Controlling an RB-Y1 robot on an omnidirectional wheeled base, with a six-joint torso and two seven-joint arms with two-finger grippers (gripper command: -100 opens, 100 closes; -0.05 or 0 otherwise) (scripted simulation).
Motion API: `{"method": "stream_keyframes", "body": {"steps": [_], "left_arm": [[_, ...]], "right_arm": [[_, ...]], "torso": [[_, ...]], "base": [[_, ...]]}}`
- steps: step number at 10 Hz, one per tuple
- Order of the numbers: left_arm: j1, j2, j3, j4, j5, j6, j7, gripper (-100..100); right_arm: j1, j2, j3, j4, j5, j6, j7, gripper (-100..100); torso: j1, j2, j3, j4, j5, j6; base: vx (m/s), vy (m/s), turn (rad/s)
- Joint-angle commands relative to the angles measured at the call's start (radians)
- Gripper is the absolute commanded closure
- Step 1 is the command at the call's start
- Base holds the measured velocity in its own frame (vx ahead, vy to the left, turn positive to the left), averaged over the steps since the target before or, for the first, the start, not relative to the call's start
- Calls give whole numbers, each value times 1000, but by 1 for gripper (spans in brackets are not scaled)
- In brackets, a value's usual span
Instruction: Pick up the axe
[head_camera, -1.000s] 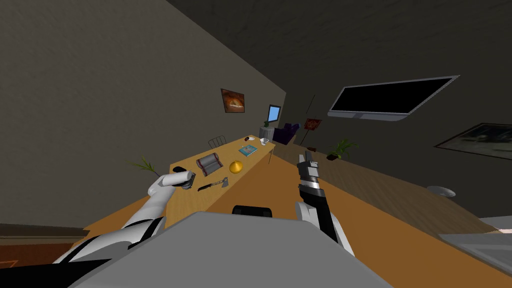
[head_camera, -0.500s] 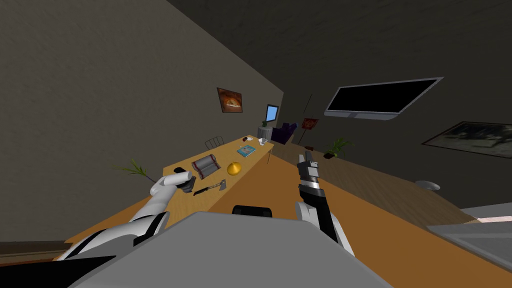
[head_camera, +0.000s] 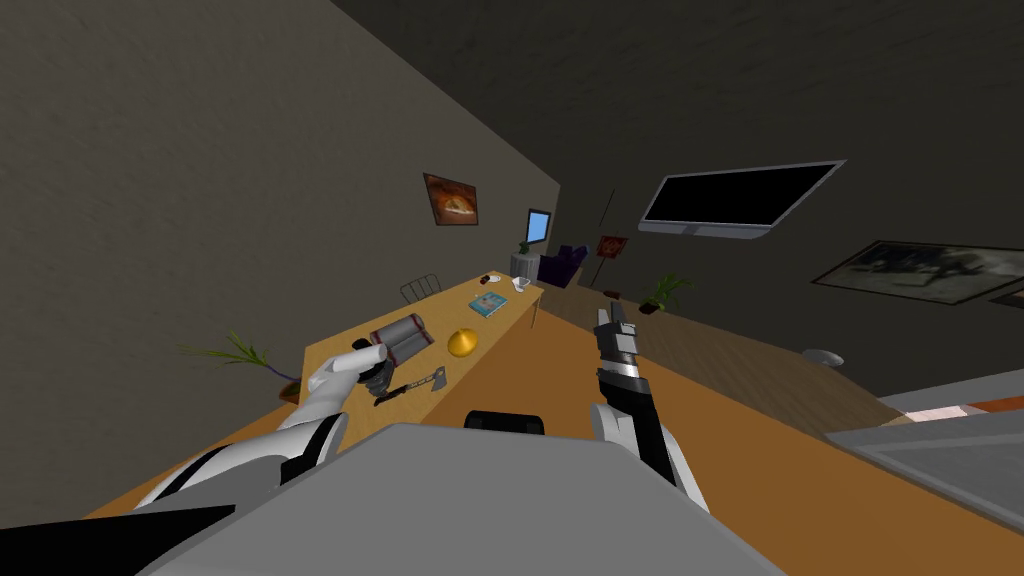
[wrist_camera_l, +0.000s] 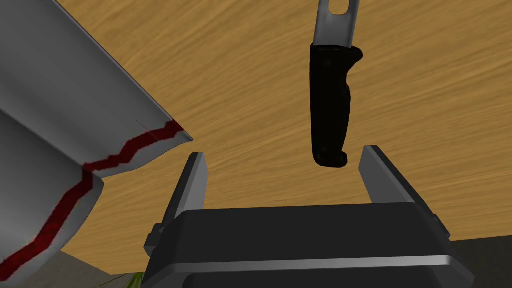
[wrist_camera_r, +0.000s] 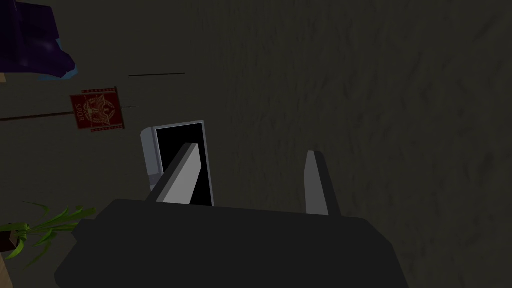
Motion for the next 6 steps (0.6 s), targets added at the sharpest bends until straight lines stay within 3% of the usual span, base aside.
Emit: {"method": "stream_keyframes", "body": {"steps": [1, 2, 4, 6], "left_arm": [[-12, -7, 5, 43, 10, 37, 2, -100], [-12, -7, 5, 43, 10, 37, 2, -100], [-17, -27, 8, 103, 22, 68, 1, -100], [-8, -34, 8, 97, 22, 63, 2, -100]], "right_arm": [[0, 0, 0, 0, 0, 0, 0, 0], [0, 0, 0, 0, 0, 0, 0, 0], [0, 0, 0, 0, 0, 0, 0, 0], [0, 0, 0, 0, 0, 0, 0, 0]], "torso": [[0, 0, 0, 0, 0, 0], [0, 0, 0, 0, 0, 0], [0, 1, 1, 0, 0, 0], [0, 1, 1, 0, 0, -1]], "base": [[57, 6, -89], [39, 6, -12], [37, 8, -59], [24, 7, -22]]}}
